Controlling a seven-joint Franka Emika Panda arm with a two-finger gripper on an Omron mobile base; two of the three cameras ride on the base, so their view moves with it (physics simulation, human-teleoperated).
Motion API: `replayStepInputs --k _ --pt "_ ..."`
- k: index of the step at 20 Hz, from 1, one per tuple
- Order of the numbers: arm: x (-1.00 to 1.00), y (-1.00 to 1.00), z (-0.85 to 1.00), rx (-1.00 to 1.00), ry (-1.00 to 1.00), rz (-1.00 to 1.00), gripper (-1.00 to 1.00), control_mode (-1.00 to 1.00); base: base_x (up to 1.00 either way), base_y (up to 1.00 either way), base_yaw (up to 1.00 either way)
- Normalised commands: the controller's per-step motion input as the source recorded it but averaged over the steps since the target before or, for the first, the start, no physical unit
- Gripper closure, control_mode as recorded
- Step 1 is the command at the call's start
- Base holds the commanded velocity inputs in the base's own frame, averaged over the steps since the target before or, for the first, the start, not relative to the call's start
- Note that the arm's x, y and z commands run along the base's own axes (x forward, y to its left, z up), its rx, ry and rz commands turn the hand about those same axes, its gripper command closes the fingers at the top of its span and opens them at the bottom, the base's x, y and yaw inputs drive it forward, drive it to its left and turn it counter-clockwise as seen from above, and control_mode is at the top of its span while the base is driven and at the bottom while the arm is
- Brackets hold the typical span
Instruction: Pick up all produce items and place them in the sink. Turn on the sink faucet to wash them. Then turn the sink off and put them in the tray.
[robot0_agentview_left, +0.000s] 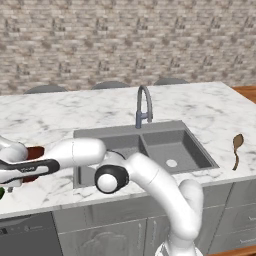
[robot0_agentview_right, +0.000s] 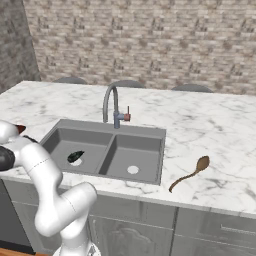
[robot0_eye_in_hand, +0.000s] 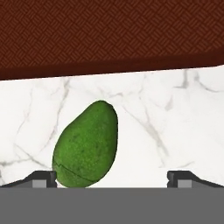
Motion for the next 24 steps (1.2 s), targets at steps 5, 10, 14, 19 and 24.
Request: replayStepInputs --k 5,10,14,19,24 --pt "0.11 0.08 -0.13 0.00 0.01 -0.02 -1.00 -1.00 0.00 0.00 0.00" --pt "0.08 0.15 -0.12 0.00 0.03 -0.03 -1.00 -1.00 0.00 0.00 0.00" --pt "0.00 0.22 -0.13 0.00 0.02 -0.02 -1.00 -1.00 0.00 0.00 0.00" --pt "0.00 0.20 -0.15 0.00 0.01 -0.01 -1.00 -1.00 0.00 0.00 0.00" --pt "0.01 0.21 -0.20 0.00 0.01 -0.01 1.00 -1.00 0.00 0.00 0.00"
